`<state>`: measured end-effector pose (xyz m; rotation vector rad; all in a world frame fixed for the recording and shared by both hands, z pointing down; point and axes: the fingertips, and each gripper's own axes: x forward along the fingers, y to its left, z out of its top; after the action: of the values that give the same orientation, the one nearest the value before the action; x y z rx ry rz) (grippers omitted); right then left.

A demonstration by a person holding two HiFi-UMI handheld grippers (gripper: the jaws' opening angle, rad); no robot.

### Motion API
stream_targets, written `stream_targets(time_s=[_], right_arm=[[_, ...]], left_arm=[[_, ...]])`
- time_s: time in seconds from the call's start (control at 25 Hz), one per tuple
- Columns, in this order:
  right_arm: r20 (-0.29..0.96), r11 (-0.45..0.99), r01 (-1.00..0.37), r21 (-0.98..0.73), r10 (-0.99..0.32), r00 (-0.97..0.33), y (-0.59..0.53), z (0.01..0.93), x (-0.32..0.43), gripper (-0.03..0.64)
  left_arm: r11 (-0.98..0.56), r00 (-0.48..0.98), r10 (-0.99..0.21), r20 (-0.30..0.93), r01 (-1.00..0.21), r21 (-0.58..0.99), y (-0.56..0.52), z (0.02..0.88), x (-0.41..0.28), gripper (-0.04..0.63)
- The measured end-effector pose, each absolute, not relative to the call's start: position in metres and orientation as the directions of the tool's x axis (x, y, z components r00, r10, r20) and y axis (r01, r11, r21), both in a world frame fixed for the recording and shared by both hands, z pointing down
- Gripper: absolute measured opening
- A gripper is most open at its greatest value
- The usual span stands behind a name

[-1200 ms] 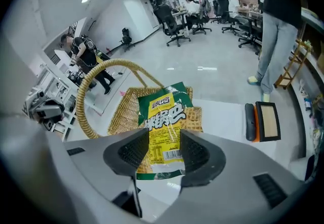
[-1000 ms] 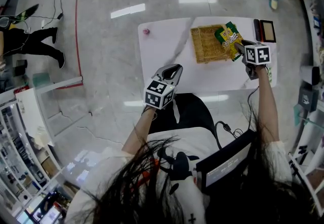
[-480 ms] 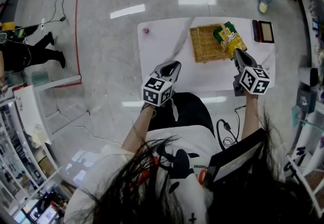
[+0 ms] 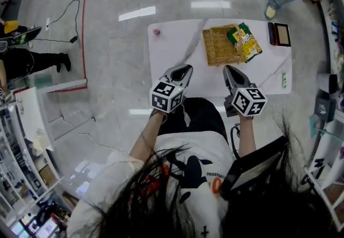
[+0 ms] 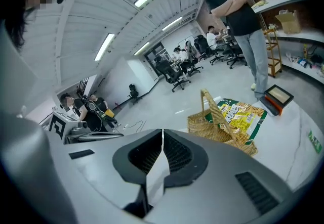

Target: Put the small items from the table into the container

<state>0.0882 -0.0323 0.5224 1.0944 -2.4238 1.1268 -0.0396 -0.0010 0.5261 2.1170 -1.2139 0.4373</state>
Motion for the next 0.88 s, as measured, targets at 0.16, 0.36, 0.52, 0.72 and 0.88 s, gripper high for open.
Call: stream_targets(time_s=[0.16, 0.36, 0.52, 0.72, 0.88], right_arm=[[0.504, 0.44, -0.71, -0.55, -0.503, -0.702, -0.023, 0.524, 0.075, 0.025], [0.508, 0.457, -0.703, -0.545, -0.487, -0.711, -0.019, 0.526, 0.067, 0.023], [0.516, 0.478, -0.694, -0.539, -0.464, -0.72, -0.013, 0.53, 0.059, 0.025], [0.522, 0.5, -0.671, -0.547, -0.423, -0.741, -0.003, 0.535, 0.04, 0.025], [0.531, 0.53, -0.65, -0.545, -0.381, -0.757, 0.002, 0.539, 0.015, 0.025]], left_arm=[[-0.362, 0.516, -0.64, 0.569, -0.856, 0.369, 0.006, 0.524, -0.041, 0.011], [-0.354, 0.508, -0.651, 0.564, -0.86, 0.367, 0.011, 0.523, -0.046, 0.011], [-0.331, 0.493, -0.673, 0.551, -0.867, 0.372, 0.013, 0.522, -0.052, 0.011], [-0.312, 0.476, -0.686, 0.55, -0.876, 0.367, 0.016, 0.521, -0.066, 0.011], [-0.293, 0.458, -0.695, 0.554, -0.884, 0.364, 0.019, 0.522, -0.087, 0.011]])
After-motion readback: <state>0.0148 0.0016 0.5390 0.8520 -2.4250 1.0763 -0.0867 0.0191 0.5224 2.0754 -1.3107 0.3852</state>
